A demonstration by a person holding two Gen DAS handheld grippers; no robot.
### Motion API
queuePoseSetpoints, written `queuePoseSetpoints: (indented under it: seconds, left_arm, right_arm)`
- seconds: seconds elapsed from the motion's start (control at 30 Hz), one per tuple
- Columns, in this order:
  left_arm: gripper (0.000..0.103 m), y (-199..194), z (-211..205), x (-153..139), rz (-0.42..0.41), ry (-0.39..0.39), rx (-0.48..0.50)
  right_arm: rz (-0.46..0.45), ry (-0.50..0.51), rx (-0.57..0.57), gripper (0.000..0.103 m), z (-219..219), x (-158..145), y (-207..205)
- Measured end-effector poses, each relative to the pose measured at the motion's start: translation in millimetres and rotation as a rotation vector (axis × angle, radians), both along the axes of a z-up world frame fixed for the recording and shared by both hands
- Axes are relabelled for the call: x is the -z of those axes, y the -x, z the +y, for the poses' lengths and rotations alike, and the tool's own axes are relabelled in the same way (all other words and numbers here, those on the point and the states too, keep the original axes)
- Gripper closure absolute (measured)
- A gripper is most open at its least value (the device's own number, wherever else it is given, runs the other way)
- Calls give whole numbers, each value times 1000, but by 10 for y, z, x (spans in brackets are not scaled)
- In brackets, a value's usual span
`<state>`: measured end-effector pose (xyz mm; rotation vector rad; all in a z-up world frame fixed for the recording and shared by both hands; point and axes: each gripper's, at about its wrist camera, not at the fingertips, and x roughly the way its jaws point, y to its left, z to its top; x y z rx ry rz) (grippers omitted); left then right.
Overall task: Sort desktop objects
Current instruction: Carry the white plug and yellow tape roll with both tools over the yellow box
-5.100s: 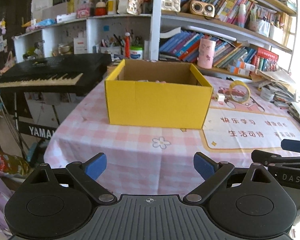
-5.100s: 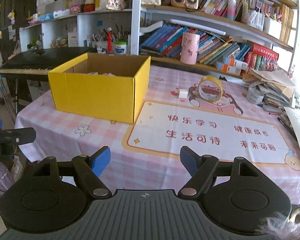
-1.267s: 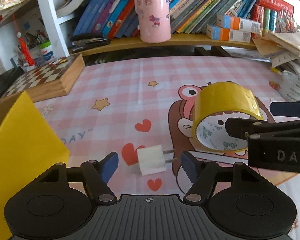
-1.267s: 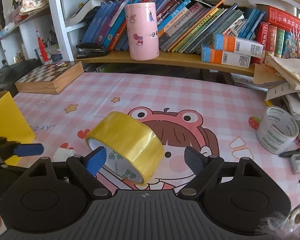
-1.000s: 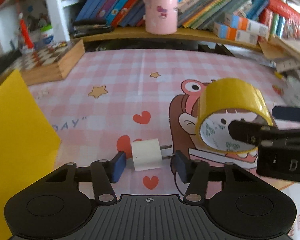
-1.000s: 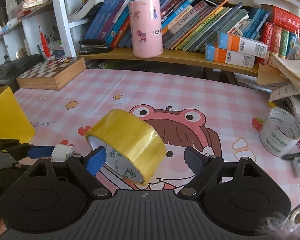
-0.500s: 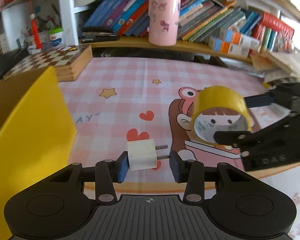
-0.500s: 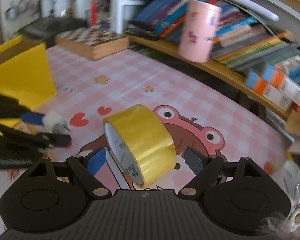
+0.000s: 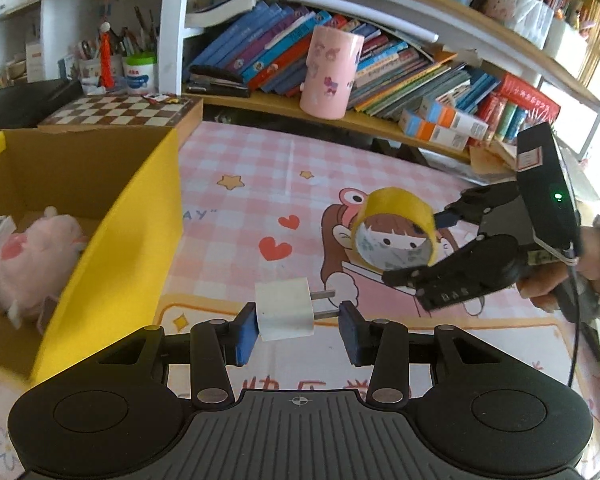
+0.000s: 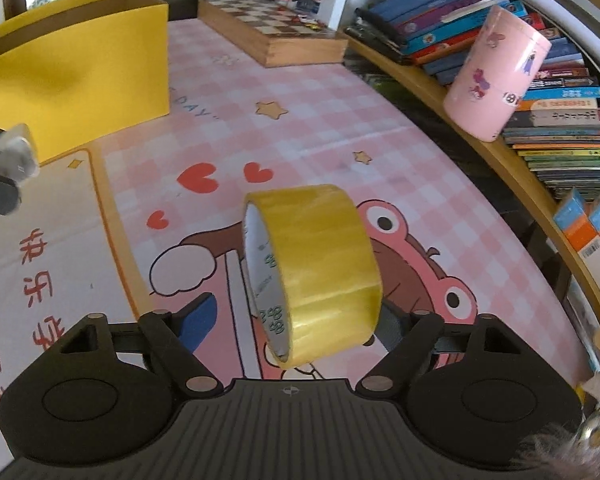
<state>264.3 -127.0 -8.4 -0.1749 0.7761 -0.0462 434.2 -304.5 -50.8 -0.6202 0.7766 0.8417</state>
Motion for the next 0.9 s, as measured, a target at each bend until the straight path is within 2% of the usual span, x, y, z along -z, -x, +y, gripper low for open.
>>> queuePoseSetpoints:
  seconds: [0.03,0.1,0.13,0.27,0.47,0.63,0.9]
  left_arm:
    - [61,40,7,-17,-4,-1,-2]
    - [61,121,23,-48,-12,-2,-7]
    - [61,160,34,-59,-15,-1,-9]
    - [61,302,54,-124,-33,-8,-18]
    - [61,407,99,-157,-38,4,-27]
    - [61,471,111,-175,-38,12,-3]
    - [61,628,187,-268,-72,21,55]
  right_arm:
    - [-1,-1,8,34,-1,-13,9]
    - [9,-13,29,56,-12,-54,33]
    - [23,-22,41,60,-23,-71,55]
    - [12,-41,91,62,-41,-65,207]
    - [28,-106,248,63,-70,-69,381]
    - [47,-123,380,63,-132,-129,480]
    - [-61,-157,470,65,-219,-372,938]
